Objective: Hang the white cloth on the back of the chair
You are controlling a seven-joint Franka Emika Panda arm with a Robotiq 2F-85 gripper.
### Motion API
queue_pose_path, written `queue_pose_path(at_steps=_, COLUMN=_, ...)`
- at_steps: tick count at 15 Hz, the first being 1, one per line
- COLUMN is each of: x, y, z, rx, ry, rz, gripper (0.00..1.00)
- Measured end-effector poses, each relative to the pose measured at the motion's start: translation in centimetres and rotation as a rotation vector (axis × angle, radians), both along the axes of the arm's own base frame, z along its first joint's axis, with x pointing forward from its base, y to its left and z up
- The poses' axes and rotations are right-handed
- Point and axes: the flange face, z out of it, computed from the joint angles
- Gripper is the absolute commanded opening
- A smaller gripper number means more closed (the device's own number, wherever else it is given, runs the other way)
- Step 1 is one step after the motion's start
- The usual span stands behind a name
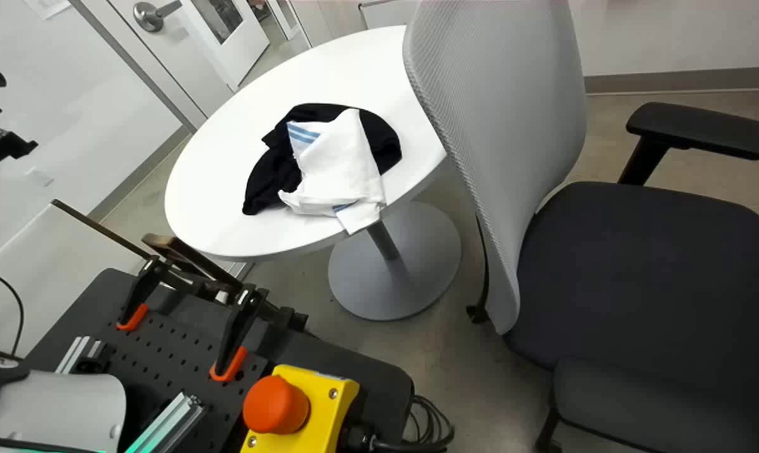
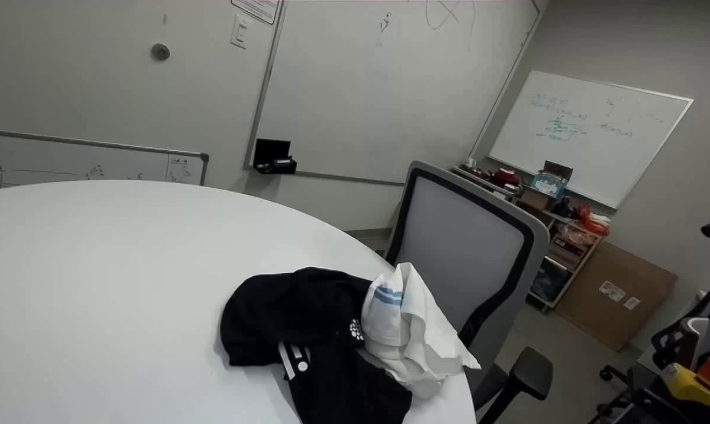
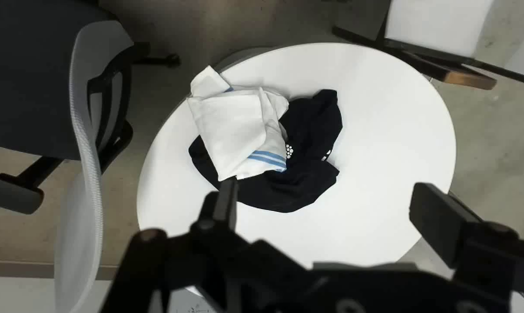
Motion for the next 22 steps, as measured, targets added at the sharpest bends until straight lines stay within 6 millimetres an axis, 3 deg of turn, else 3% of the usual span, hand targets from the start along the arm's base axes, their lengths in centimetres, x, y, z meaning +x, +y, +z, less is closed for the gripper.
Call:
queue_pose_path(at_steps=5, x=0.4, y=-0.3, z=-0.6, rx=-0.012, ry=0.021, rz=-0.008, gripper=1.0)
queue_pose_path(at_steps=8, x=2.2, y=-1.3, z=-2.9, rx=-0.068, ry=0.102, rz=-0.025, gripper=1.0)
queue_pose_path(at_steps=13, x=7.3, y=-3.4, z=-9.6, rx=-0.16, ry=0.205, rz=-0.045, gripper=1.0)
queue_pose_path(at_steps=16, x=9.3, y=-4.0, z=-14.2, rx=-0.174, ry=0.268, rz=-0.046, gripper=1.0)
queue_pose_path(at_steps=22, x=11.0, y=-2.1, z=-22.5, rx=-0.169, ry=0.312, rz=-0.025, gripper=1.0)
